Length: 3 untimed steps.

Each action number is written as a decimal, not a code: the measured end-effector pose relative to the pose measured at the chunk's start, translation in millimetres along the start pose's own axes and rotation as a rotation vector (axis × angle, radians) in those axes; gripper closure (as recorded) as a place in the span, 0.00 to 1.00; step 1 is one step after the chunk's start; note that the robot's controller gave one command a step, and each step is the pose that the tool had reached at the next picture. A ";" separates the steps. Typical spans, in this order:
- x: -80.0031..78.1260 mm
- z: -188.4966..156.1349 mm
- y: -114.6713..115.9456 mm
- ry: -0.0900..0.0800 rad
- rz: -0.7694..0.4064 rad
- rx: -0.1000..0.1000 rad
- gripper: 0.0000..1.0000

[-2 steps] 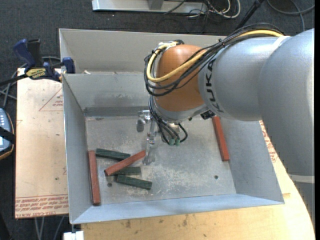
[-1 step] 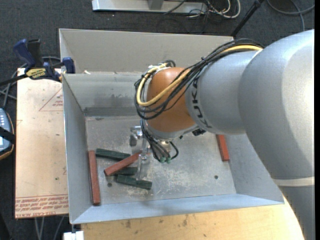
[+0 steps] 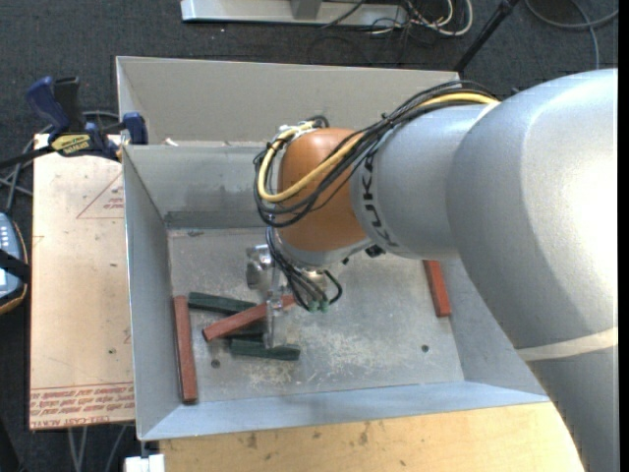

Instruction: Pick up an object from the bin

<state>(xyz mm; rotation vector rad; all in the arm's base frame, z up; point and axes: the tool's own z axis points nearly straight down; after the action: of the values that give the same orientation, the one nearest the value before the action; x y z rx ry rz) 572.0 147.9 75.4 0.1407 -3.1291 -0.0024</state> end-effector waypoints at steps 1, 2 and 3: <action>44.9 5.3 18.5 -0.009 0.228 -0.001 1.00; 44.9 5.4 18.4 -0.009 0.228 -0.001 1.00; 46.4 -120.8 7.1 -0.011 0.219 0.000 1.00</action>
Offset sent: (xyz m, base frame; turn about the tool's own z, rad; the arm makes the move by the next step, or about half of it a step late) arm 0.0000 0.0000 0.0000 0.0000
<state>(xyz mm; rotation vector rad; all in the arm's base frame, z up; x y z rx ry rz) 526.3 150.7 196.7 -0.2030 -3.1368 -0.0015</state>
